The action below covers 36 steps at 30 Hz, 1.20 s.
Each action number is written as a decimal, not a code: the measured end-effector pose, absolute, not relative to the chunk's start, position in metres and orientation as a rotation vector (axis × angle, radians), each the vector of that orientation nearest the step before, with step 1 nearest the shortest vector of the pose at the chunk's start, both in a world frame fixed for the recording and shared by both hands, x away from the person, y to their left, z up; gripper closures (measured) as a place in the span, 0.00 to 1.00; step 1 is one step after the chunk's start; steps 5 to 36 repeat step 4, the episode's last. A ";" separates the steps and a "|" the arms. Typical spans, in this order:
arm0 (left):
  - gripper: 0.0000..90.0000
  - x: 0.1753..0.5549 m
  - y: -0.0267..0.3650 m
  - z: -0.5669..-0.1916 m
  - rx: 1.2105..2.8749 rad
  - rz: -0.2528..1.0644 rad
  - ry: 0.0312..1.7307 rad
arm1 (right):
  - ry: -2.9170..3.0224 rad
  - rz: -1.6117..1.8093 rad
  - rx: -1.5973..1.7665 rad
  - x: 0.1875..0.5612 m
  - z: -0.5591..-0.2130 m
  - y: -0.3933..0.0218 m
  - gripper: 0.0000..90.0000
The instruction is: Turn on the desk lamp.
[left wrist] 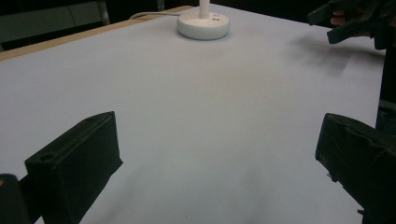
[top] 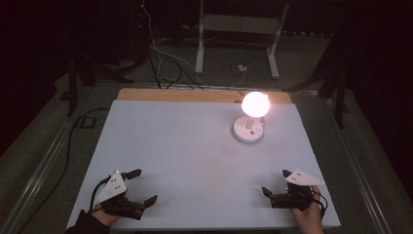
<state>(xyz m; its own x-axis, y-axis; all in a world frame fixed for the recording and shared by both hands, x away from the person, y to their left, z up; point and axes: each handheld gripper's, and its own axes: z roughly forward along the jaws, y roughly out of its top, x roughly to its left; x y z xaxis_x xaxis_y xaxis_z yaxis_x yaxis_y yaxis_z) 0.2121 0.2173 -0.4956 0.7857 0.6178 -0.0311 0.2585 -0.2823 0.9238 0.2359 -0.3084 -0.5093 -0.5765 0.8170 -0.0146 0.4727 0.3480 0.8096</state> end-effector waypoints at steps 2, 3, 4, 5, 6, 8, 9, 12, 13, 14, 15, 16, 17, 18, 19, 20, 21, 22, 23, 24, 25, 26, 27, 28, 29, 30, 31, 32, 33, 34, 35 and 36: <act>0.01 0.213 0.217 -0.496 1.871 0.404 0.665 | 2.192 1.113 1.128 0.236 -0.510 -0.309 0.00; 0.01 0.213 0.217 -0.496 1.870 0.404 0.665 | 2.189 1.115 1.120 0.236 -0.510 -0.309 0.00; 0.01 0.213 0.217 -0.496 1.870 0.404 0.665 | 2.191 1.116 1.116 0.237 -0.509 -0.309 0.00; 0.01 0.213 0.217 -0.496 1.870 0.404 0.665 | 2.191 1.116 1.116 0.237 -0.509 -0.309 0.00; 0.01 0.213 0.217 -0.496 1.870 0.404 0.665 | 2.191 1.116 1.116 0.237 -0.509 -0.309 0.00; 0.01 0.213 0.217 -0.496 1.870 0.404 0.665 | 2.191 1.116 1.116 0.237 -0.509 -0.309 0.00; 0.01 0.213 0.217 -0.496 1.870 0.404 0.665 | 2.191 1.116 1.116 0.237 -0.509 -0.309 0.00; 0.01 0.213 0.217 -0.496 1.870 0.404 0.665 | 2.191 1.116 1.116 0.237 -0.509 -0.309 0.00; 0.01 0.213 0.217 -0.496 1.870 0.404 0.665 | 2.191 1.116 1.116 0.237 -0.509 -0.309 0.00; 0.01 0.213 0.217 -0.496 1.870 0.404 0.665 | 2.191 1.116 1.116 0.237 -0.509 -0.309 0.00; 0.01 0.213 0.217 -0.496 1.870 0.404 0.665 | 2.191 1.116 1.116 0.237 -0.509 -0.309 0.00; 0.01 0.213 0.217 -0.496 1.870 0.404 0.665 | 2.191 1.116 1.116 0.237 -0.509 -0.309 0.00; 0.01 0.213 0.217 -0.496 1.870 0.404 0.665 | 2.191 1.116 1.116 0.237 -0.509 -0.309 0.00; 0.01 0.213 0.217 -0.496 1.870 0.404 0.665 | 2.191 1.116 1.116 0.237 -0.509 -0.309 0.00; 0.01 0.213 0.217 -0.496 1.870 0.404 0.665 | 2.191 1.116 1.116 0.237 -0.509 -0.309 0.00; 0.01 0.213 0.217 -0.496 1.870 0.404 0.665 | 2.191 1.116 1.116 0.237 -0.509 -0.309 0.00; 0.01 0.213 0.217 -0.496 1.870 0.404 0.665 | 2.191 1.116 1.116 0.237 -0.509 -0.309 0.00; 0.01 0.213 0.217 -0.496 1.870 0.404 0.665 | 2.191 1.116 1.116 0.237 -0.509 -0.309 0.00; 0.01 0.213 0.217 -0.496 1.870 0.404 0.665 | 2.191 1.116 1.116 0.237 -0.509 -0.309 0.00; 0.01 0.213 0.217 -0.496 1.870 0.404 0.665 | 2.191 1.116 1.116 0.237 -0.509 -0.309 0.00; 0.01 0.213 0.217 -0.496 1.870 0.404 0.665 | 2.191 1.116 1.116 0.237 -0.509 -0.309 0.00; 0.01 0.213 0.217 -0.496 1.870 0.404 0.665 | 2.191 1.116 1.116 0.237 -0.509 -0.309 0.00; 0.01 0.213 0.217 -0.496 1.870 0.404 0.665 | 2.191 1.116 1.116 0.237 -0.509 -0.309 0.00; 0.01 0.213 0.217 -0.496 1.870 0.404 0.665 | 2.191 1.116 1.116 0.237 -0.509 -0.309 0.00; 0.01 0.213 0.217 -0.496 1.870 0.404 0.665 | 2.191 1.116 1.116 0.237 -0.509 -0.309 0.00; 0.01 0.213 0.217 -0.496 1.870 0.404 0.665 | 2.191 1.116 1.116 0.237 -0.509 -0.309 0.00; 0.01 0.213 0.217 -0.496 1.870 0.404 0.665 | 2.191 1.116 1.116 0.237 -0.509 -0.309 0.00; 0.01 0.213 0.217 -0.496 1.870 0.404 0.665 | 2.191 1.116 1.116 0.237 -0.509 -0.309 0.00; 0.01 0.213 0.217 -0.496 1.870 0.404 0.665 | 2.191 1.116 1.116 0.237 -0.509 -0.309 0.00; 0.01 0.213 0.217 -0.496 1.870 0.404 0.665 | 2.191 1.116 1.116 0.237 -0.509 -0.309 0.00; 0.01 0.213 0.217 -0.496 1.870 0.404 0.665 | 2.191 1.116 1.116 0.237 -0.509 -0.309 0.00; 0.01 0.213 0.217 -0.496 1.870 0.404 0.665 | 2.191 1.116 1.116 0.237 -0.509 -0.309 0.00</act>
